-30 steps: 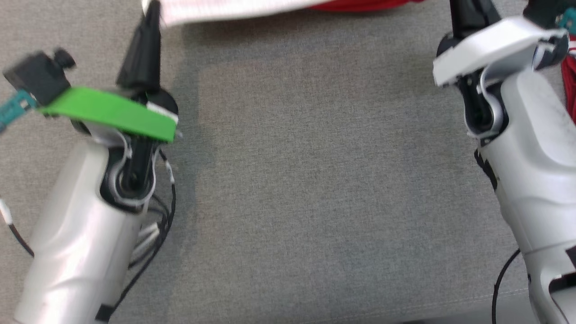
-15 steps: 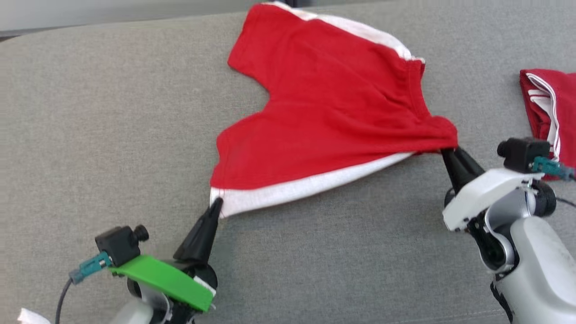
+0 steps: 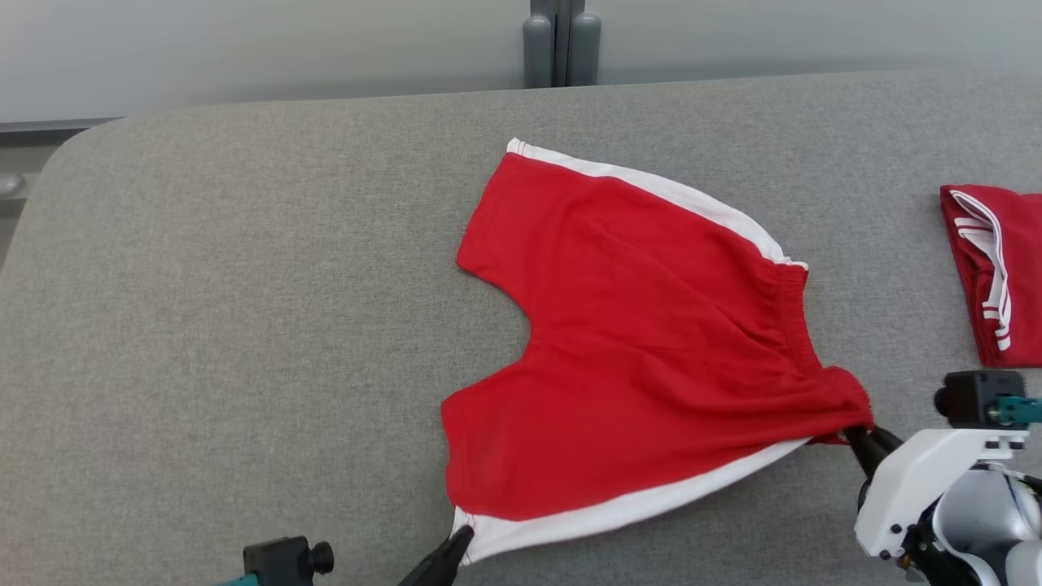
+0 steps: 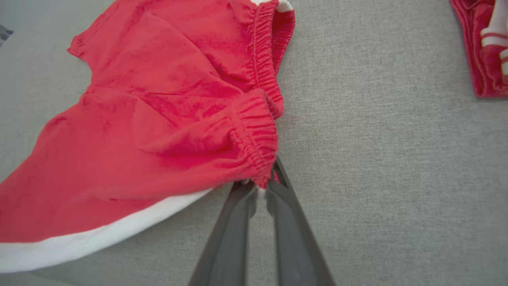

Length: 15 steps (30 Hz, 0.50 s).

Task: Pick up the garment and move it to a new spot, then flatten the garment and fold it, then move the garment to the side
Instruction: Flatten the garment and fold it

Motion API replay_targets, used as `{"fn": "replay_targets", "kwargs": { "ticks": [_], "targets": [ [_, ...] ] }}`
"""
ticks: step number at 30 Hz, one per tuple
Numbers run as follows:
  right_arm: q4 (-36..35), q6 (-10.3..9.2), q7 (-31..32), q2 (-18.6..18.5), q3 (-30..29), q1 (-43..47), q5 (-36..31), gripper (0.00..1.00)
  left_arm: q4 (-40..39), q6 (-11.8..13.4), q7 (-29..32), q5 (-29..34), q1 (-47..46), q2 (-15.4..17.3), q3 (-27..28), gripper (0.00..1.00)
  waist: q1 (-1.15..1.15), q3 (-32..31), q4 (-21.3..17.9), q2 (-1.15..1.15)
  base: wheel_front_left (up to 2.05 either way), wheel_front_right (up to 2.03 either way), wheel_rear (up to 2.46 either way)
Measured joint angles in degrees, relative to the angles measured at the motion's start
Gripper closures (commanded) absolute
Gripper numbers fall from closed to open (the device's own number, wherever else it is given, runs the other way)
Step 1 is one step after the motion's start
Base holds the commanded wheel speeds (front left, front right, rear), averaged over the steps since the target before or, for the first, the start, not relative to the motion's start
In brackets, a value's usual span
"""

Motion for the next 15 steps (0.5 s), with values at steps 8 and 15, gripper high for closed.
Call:
{"fn": "replay_targets", "kwargs": {
  "ticks": [8,15],
  "targets": [
    [-6.4,-0.02,-2.6,3.2,-2.2,0.9,-0.7,1.00,0.5,0.5,-2.8,3.3,-5.9,-1.5,2.7,1.00,0.00,0.2,-0.6,0.00,0.00,0.00,0.00],
    [-3.4,-0.02,-7.3,3.6,-1.3,-4.0,1.4,1.00,9.5,-0.6,-5.3,7.8,-17.4,-5.1,4.4,1.00,0.00,1.6,-1.6,0.00,0.00,0.00,0.00]
  ]
}}
